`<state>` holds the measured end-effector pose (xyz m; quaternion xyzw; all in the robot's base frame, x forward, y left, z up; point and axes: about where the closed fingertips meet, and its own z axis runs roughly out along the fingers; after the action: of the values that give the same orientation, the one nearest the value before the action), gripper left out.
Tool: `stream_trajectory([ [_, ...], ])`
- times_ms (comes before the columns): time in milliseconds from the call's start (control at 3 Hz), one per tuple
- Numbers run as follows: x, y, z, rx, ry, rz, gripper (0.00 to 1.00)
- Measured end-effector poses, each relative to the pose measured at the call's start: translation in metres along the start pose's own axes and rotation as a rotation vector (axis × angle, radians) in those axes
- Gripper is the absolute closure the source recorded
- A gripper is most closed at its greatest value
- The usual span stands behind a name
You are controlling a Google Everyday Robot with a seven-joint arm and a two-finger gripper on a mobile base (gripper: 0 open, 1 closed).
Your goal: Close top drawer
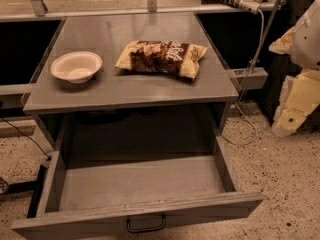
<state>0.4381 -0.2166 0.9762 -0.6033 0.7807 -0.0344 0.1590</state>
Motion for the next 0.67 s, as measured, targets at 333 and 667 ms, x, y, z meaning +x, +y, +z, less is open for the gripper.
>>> stream_trajectory([
  [333,-0.001,0.004,-0.002,0.012,-0.007,-0.012,0.0],
  [667,0.001,0.022,-0.001,0.01,-0.048,-0.038,0.0],
])
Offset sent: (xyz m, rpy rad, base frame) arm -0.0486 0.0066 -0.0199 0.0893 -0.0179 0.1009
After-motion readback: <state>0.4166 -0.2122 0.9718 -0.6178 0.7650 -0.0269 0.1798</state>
